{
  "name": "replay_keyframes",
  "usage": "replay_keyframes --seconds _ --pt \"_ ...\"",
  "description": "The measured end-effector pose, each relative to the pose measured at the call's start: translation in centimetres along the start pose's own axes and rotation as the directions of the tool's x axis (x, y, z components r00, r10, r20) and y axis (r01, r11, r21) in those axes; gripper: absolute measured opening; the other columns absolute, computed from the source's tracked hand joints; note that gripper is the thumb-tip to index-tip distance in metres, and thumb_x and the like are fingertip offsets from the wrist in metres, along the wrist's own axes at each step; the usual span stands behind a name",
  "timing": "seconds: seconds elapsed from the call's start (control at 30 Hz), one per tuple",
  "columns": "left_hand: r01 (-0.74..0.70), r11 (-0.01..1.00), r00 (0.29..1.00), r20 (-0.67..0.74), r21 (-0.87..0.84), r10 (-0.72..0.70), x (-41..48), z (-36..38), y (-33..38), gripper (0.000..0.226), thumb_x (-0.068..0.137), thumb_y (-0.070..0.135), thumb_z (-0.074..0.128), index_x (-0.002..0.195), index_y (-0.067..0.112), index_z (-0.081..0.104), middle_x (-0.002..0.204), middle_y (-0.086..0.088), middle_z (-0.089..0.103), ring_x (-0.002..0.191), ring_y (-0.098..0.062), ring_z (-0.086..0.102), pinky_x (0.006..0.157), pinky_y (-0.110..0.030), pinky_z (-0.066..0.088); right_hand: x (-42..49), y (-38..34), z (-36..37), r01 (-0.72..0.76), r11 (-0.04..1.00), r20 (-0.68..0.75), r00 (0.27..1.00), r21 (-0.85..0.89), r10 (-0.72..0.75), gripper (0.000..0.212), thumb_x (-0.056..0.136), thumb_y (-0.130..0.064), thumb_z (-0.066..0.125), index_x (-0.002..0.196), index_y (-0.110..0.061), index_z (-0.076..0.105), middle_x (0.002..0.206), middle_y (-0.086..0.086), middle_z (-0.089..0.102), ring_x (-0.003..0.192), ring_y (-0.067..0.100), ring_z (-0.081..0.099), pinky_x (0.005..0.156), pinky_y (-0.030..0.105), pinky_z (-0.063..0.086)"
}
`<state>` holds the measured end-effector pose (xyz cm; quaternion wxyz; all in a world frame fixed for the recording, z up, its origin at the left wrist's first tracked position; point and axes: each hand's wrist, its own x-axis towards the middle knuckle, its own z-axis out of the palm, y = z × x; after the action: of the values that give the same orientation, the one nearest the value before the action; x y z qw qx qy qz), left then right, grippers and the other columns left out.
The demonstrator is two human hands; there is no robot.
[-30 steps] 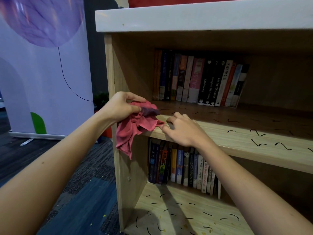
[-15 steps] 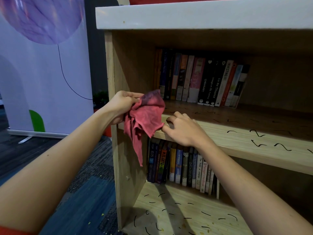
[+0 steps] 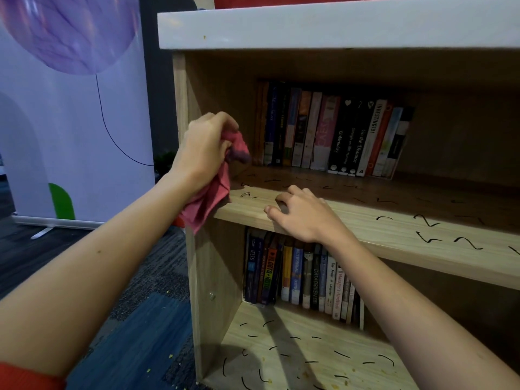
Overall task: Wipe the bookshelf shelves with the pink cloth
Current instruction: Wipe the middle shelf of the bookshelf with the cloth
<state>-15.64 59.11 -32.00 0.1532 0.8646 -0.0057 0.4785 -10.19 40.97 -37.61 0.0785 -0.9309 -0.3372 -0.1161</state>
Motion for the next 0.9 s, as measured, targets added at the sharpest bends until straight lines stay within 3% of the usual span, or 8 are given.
replay_keyframes --seconds 0.13,0.2,0.3,0.43,0.57,0.7,0.8,0.9 --pt "-0.059 0.998 0.986 0.158 0.037 0.053 -1.4 1.2 -0.2 0.024 0.083 -0.007 0.055 0.101 0.006 0.063 0.103 -0.011 0.060 0.096 -0.026 0.058 0.082 -0.037 0.050 0.0 0.0 0.0 -0.002 1.000 0.005 1.000 0.004 0.002 0.056 0.095 -0.053 0.031 0.132 -0.014 0.050 0.131 0.005 0.044 0.124 0.024 0.037 0.098 0.043 0.033" --pt "0.007 1.000 0.953 0.304 0.028 -0.015 -2.3 1.9 0.1 0.024 0.084 0.000 0.060 0.105 0.011 0.061 0.105 -0.006 0.059 0.098 -0.021 0.058 0.083 -0.027 0.048 0.0 0.0 -0.1 -0.002 1.000 0.005 1.000 0.005 0.002 0.056 0.095 -0.053 0.031 0.131 -0.015 0.051 0.130 0.005 0.044 0.124 0.023 0.037 0.098 0.043 0.032" --pt "0.220 0.976 0.857 0.479 -0.001 -0.192 -2.4 2.2 0.3 0.049 0.081 0.026 0.071 0.125 0.015 0.052 0.115 0.000 0.057 0.103 -0.014 0.053 0.085 -0.020 0.039 0.0 -0.1 0.0 -0.002 1.000 0.004 1.000 0.005 0.002 0.056 0.095 -0.053 0.031 0.131 -0.015 0.050 0.130 0.005 0.044 0.124 0.023 0.037 0.097 0.042 0.032" --pt "0.115 0.961 0.795 0.556 0.253 -0.242 -1.6 2.6 -0.1 0.030 0.091 0.037 0.055 0.098 0.009 0.062 0.114 -0.010 0.055 0.100 -0.028 0.054 0.091 -0.037 0.043 0.0 -0.1 -0.1 -0.004 1.000 0.007 1.000 0.006 0.004 0.056 0.096 -0.053 0.031 0.132 -0.014 0.050 0.131 0.005 0.044 0.125 0.023 0.037 0.098 0.043 0.032" --pt "0.098 0.970 0.846 0.494 0.223 -0.199 -2.0 4.0 -0.3 0.027 0.092 0.012 0.052 0.117 0.007 0.064 0.121 -0.013 0.054 0.101 -0.028 0.056 0.089 -0.037 0.047 0.0 -0.1 -0.1 -0.008 1.000 0.008 1.000 0.005 0.008 0.058 0.095 -0.054 0.030 0.133 -0.014 0.049 0.132 0.005 0.044 0.125 0.023 0.037 0.098 0.043 0.032" --pt "0.016 0.990 0.824 0.559 0.141 -0.093 -2.4 3.8 -0.4 0.034 0.090 0.012 0.057 0.123 0.018 0.062 0.124 -0.004 0.056 0.107 -0.024 0.055 0.089 -0.030 0.044 0.1 0.0 0.0 -0.009 1.000 0.008 1.000 0.003 0.009 0.058 0.095 -0.054 0.030 0.133 -0.014 0.049 0.134 0.005 0.043 0.126 0.024 0.037 0.099 0.044 0.031" --pt "-0.016 0.986 0.759 0.643 0.166 -0.096 -2.2 1.9 -0.7 0.031 0.091 0.011 0.055 0.119 0.018 0.064 0.113 0.002 0.058 0.093 -0.013 0.053 0.082 -0.019 0.040 0.1 0.0 0.0 -0.005 1.000 0.011 1.000 0.007 0.005 0.057 0.095 -0.053 0.030 0.133 -0.014 0.050 0.133 0.005 0.043 0.126 0.023 0.037 0.099 0.044 0.031" --pt "-0.005 0.953 0.772 0.607 0.302 -0.188 -1.9 1.9 -0.6 0.032 0.090 0.004 0.053 0.120 0.011 0.061 0.096 -0.003 0.060 0.077 -0.015 0.055 0.074 -0.024 0.048 0.0 0.0 -0.1 -0.007 1.000 0.013 1.000 0.016 0.007 0.057 0.096 -0.053 0.030 0.133 -0.014 0.049 0.133 0.005 0.043 0.125 0.023 0.037 0.100 0.044 0.031"
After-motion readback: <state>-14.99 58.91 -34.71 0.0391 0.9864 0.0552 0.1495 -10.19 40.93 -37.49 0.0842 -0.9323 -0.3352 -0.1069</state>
